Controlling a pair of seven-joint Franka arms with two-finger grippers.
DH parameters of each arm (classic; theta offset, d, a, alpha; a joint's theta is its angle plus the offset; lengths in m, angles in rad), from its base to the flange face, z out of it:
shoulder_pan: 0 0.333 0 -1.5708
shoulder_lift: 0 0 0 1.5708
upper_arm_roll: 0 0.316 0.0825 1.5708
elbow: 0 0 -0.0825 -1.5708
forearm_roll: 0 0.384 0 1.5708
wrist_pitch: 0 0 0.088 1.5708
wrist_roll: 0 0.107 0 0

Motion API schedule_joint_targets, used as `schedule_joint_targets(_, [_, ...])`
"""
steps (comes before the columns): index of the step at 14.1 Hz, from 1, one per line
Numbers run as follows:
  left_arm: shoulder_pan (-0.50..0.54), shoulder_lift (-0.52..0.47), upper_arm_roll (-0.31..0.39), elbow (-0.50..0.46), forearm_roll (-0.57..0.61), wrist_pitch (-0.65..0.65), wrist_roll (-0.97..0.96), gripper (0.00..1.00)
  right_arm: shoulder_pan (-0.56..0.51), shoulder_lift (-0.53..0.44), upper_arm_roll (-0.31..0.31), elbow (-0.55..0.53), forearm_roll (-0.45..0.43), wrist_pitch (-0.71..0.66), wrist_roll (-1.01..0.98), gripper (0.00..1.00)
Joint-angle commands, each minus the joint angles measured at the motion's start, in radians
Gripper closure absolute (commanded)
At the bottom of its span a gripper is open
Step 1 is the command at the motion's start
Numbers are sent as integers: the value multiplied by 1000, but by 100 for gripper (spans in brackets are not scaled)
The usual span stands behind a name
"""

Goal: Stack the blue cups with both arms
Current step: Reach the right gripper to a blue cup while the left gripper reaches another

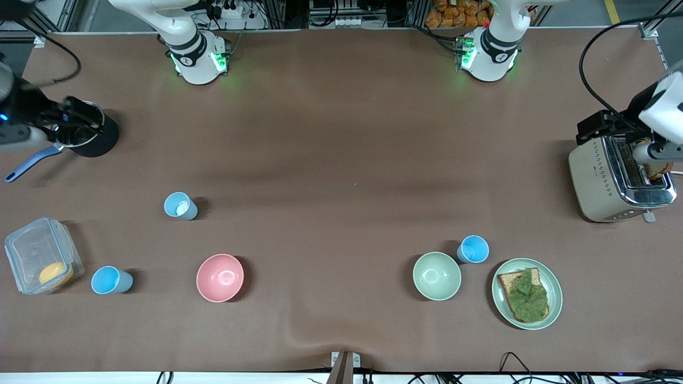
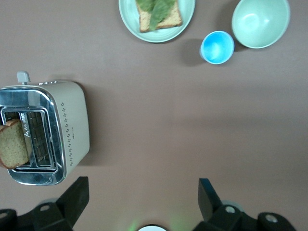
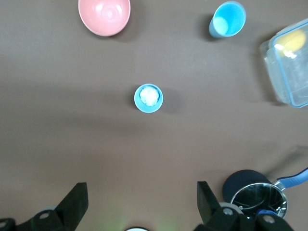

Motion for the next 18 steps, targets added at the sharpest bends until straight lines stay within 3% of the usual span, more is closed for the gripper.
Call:
schedule_joint_targets(1, [36, 78, -1, 24, 12, -7, 7, 0, 4, 126, -1, 8, -24, 40, 3, 0])
schedule_joint_targets(5, [35, 187, -4, 18, 3, 113, 2, 0, 8, 258, 0, -54, -18, 201, 4, 0])
schedule_joint_targets(10, [1, 407, -9, 26, -54, 383, -87, 0, -21, 293, 0, -326, -15, 580, 4, 0])
schedule_joint_targets(16, [0, 500, -12, 39, -75, 522, -182, 0, -56, 441, 0, -348, 38, 691, -5, 0])
schedule_joint_targets(17, [-3, 511, -12, 39, -77, 554, -194, 0, -67, 461, 2, -346, 55, 692, -5, 6])
schedule_joint_targets(18, [-13, 531, -13, 39, -89, 597, -220, 0, -71, 471, 0, -344, 78, 691, -5, 30])
